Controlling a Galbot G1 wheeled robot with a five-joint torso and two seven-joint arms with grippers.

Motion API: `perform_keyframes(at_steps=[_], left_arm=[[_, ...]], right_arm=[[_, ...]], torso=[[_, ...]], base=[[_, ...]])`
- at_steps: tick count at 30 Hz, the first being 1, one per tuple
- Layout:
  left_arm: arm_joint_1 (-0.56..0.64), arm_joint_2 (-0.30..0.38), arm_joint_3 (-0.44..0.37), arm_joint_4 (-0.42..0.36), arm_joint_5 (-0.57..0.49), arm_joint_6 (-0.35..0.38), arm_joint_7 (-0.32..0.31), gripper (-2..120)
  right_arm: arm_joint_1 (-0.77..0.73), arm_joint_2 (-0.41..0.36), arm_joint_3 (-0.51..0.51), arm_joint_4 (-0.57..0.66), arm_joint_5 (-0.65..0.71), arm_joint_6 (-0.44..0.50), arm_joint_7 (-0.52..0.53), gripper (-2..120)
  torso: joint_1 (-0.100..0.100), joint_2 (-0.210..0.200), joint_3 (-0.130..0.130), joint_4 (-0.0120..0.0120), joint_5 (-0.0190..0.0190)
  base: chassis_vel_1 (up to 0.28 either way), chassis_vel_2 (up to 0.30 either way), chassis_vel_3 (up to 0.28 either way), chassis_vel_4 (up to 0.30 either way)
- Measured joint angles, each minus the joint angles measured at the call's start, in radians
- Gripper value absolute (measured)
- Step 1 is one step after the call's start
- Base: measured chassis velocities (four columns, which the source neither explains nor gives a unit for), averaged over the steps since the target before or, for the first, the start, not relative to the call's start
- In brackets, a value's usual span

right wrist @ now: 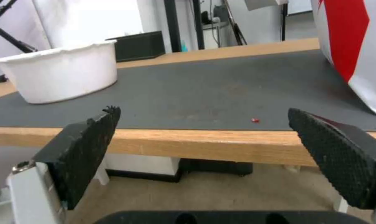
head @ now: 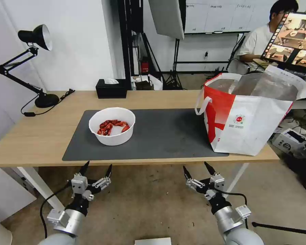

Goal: Pick up the trash from the table and place it into the takeout bag.

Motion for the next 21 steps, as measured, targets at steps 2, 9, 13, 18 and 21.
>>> perform_keyframes(at_steps=[2,9,13,18,21], left_arm=[[-0.05,0.051,0.0,-0.028,-0.065,0.047,-0.038,100],[-0.204,0.23,-0.032,-0.027,-0.243,0.123,-0.111,100],[-0.378,0.396,0.028,0.046,-0.38,0.162,-0.143,100],[-0.488,0.489,0.056,0.115,-0.503,0.21,-0.158,100],[-0.576,0.539,0.096,0.164,-0.64,0.313,-0.186,100]], right_arm=[[0.0,0.0,0.0,0.0,0.0,0.0,0.0,100],[0.001,0.0,0.0,0.0,0.001,0.0,0.0,100],[0.001,0.0,0.0,0.0,0.001,0.0,0.0,100],[0.001,0.0,0.0,0.0,0.001,0.0,0.0,100],[0.001,0.0,0.0,0.0,0.001,0.0,0.0,100]], torso=[[0.0,0.0,0.0,-0.0001,0.0001],[0.0,0.0,0.0,0.0001,0.0],[0.0,0.0,0.0,-0.0003,0.0],[0.0,0.0,0.0,-0.0006,0.0],[0.0,0.0,0.0,0.0001,0.0]], base=[[0.0,0.0,0.0,0.0],[0.0,0.0,0.0,0.0],[0.0,0.0,0.0,0.0],[0.0,0.0,0.0,0.0],[0.0,0.0,0.0,0.0]])
